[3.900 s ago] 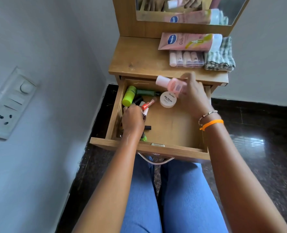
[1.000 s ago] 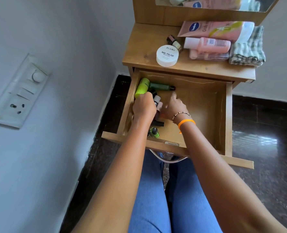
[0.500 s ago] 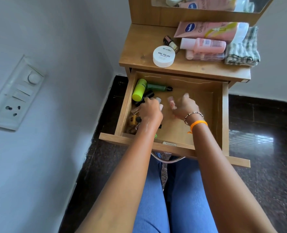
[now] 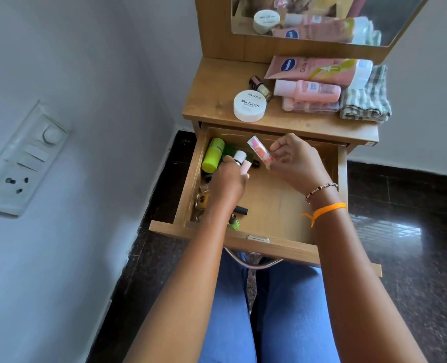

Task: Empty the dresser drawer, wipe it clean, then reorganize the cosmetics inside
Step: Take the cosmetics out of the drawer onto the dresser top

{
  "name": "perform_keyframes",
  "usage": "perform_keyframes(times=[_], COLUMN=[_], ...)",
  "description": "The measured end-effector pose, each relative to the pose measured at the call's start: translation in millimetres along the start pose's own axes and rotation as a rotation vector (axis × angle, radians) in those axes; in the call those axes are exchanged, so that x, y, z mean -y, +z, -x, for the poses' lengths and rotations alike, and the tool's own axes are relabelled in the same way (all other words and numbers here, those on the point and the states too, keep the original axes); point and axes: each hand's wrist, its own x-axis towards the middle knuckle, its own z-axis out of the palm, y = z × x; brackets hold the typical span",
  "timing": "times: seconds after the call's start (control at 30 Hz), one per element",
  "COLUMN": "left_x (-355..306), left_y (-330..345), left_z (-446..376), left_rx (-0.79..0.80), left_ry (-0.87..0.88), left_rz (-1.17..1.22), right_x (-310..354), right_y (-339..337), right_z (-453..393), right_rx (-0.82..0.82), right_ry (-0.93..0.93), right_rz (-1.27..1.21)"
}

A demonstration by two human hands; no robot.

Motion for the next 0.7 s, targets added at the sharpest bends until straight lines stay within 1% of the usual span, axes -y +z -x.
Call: perform_keyframes(times=[0.07,0.17,0.23,0.3,0.37,0.5,0.6,0.7], left_x=[-1.5,-5.8,-10.2,-15.5,-21.7,-34.0,-43.2,-54.4], left_y=[-21.1,-52.9,-70.2,-83.9,-94.1,-103.7,-104.7,-105.8], left_z=[4.0,-3.4,-17.7,-35.2,-52.6,-80.0,-92.0,-103.5], left_rx=[-0.052,-0.121,-0.139,-0.147,-0.165,-0.161,-0.13,-0.104], left_ry=[0.019,0.021,0.008,-0.009,-0.029,-0.042,-0.036,-0.02], left_rz=[0.087,0.272,0.402,0.461,0.456,0.428,0.363,0.343], right_x=[14.5,40.0,53.2,65.2,77.0,91.3,87.4,80.8], right_y=[-4.1,-7.6,-8.0,-7.6,-7.2,-8.4,-9.7,-6.7], right_z=[-5.4,-24.5,-45.1,-68.7,-91.3,-125.4,-140.3,-148.7], right_rx=[-0.044,-0.186,-0.265,-0.319,-0.355,-0.377,-0.393,-0.395], right_ry=[-0.064,-0.155,-0.203,-0.226,-0.238,-0.219,-0.195,-0.175], right_rz=[-0.029,-0.044,0.016,0.112,0.21,0.366,0.493,0.53])
